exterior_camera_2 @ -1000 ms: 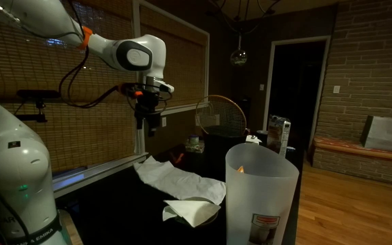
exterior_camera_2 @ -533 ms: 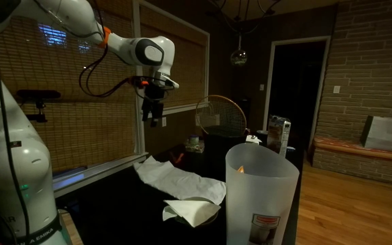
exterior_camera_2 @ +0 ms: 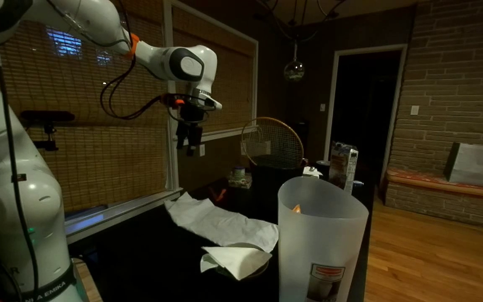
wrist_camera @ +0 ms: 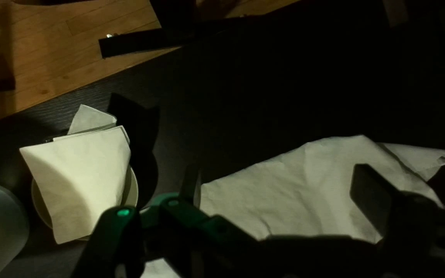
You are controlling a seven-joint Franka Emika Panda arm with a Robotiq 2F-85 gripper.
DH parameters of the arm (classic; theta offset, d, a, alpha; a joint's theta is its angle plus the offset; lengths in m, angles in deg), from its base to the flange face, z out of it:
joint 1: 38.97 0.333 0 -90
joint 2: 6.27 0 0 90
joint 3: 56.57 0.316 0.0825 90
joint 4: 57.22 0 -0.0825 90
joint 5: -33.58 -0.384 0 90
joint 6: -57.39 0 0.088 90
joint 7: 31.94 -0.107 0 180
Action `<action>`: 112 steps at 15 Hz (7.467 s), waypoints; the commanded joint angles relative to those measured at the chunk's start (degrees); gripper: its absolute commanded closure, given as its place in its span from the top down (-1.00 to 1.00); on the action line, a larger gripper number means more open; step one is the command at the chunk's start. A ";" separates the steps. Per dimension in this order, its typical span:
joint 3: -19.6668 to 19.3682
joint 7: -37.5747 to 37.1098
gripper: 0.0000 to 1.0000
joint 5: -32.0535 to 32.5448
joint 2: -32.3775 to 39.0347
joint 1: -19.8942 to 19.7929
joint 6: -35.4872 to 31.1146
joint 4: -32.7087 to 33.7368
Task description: Remove the white cloth from the bowl and put it inside the clear bin on the right
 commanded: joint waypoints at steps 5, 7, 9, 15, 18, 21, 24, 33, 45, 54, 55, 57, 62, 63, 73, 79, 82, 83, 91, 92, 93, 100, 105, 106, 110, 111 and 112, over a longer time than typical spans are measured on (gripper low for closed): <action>6.08 -25.06 1.00 -1.08 8.53 0.66 0.15 8.89; 6.46 -25.29 1.00 1.00 12.77 1.36 1.46 12.38; 5.81 -23.30 1.00 0.28 9.29 2.09 -0.08 8.66; 5.50 -22.06 1.00 1.24 13.52 2.69 -0.14 11.54; 5.50 -22.03 1.00 1.28 13.52 2.69 -0.13 11.74; 5.32 -21.34 1.00 1.79 14.14 2.74 -1.78 10.49; 3.93 -12.51 1.00 5.04 11.77 1.98 -5.25 4.47; -2.38 -14.39 1.00 18.15 12.42 -3.09 -11.29 -9.28; -5.23 -22.12 1.00 26.68 17.96 -4.52 -19.07 -12.87; -6.97 -20.66 1.00 26.68 24.07 -4.15 -35.60 -17.75; -7.24 -20.65 0.98 26.89 24.61 -4.10 -36.19 -17.73; -7.90 -21.40 0.55 27.74 25.60 -3.88 -36.99 -17.34; -8.86 -22.04 -0.13 28.71 26.52 -3.21 -37.82 -17.21; -8.96 -22.09 -0.26 28.85 26.39 -3.08 -37.82 -17.28; -10.26 -16.13 -0.99 27.04 17.91 -4.62 -35.89 -19.19; -12.59 1.04 -0.99 7.23 1.18 -8.28 -28.39 -18.45; -14.04 0.29 -0.99 3.94 -5.75 -10.54 -24.94 -14.67; -14.59 0.16 -0.99 2.90 -7.46 -11.23 -23.93 -12.79; -19.64 -6.29 -0.99 -3.87 -9.08 -17.68 -23.01 2.56; -19.59 -8.61 -0.99 -3.50 -7.93 -18.81 -23.01 3.38; -20.07 -9.67 -0.99 -3.51 -6.68 -19.45 -22.57 3.13; -22.57 -11.97 -0.99 -12.67 5.40 -19.01 -29.21 2.85; -24.45 -14.65 -0.99 -19.58 9.48 -20.43 -31.33 4.69; -25.05 -15.18 -0.99 -20.63 9.63 -20.94 -31.96 4.65; -26.56 -16.15 -0.99 -23.74 13.41 -21.90 -33.14 6.08; -26.62 -15.73 -0.46 -23.89 14.57 -21.81 -32.17 6.43; -26.46 -15.27 -0.45 -24.22 15.04 -21.66 -31.66 6.67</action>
